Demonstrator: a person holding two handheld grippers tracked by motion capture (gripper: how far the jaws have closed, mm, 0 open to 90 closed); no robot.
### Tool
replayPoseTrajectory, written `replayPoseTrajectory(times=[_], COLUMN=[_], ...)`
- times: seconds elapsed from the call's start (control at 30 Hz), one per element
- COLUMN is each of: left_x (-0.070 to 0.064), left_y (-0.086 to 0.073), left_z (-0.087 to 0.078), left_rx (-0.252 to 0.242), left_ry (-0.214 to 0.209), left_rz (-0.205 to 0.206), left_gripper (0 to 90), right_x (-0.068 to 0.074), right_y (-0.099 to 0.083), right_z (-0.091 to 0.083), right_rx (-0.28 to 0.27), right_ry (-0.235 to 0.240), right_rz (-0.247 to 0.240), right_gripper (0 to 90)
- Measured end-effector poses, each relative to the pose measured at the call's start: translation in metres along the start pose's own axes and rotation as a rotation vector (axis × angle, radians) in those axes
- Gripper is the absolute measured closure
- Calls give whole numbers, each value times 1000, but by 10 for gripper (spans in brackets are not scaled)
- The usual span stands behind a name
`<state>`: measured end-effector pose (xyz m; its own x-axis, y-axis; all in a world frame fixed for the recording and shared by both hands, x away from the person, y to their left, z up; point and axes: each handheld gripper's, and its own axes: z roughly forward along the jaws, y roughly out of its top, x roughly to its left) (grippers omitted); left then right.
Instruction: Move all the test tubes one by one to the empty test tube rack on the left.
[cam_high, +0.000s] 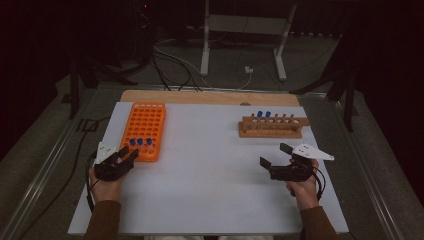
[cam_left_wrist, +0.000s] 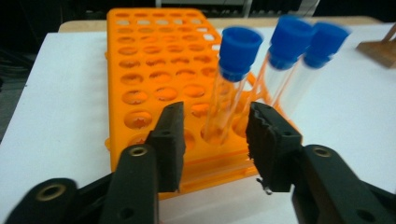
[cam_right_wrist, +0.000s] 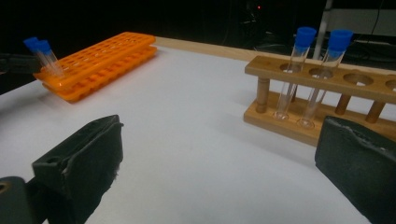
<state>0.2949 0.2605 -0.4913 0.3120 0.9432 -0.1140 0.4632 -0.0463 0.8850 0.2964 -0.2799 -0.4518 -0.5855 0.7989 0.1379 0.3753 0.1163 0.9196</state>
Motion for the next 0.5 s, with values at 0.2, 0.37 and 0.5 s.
replayPoseTrajectory(times=[0.2,0.37,0.5], left_x=[-4,-9,-12], left_y=[3,4,4], left_z=[-15,-28,-36], left_rx=[-38,-67,-72], left_ry=[-49,-32,-18], left_rz=[-1,-3,7], left_gripper=[417,218,107], right_x=[-2,-6,-10], right_y=[6,12,19], right_z=[3,7,11], right_rx=[-1,8,8], right_ry=[-11,-28,-42], right_rz=[-5,-11,-18], right_gripper=[9,9,9])
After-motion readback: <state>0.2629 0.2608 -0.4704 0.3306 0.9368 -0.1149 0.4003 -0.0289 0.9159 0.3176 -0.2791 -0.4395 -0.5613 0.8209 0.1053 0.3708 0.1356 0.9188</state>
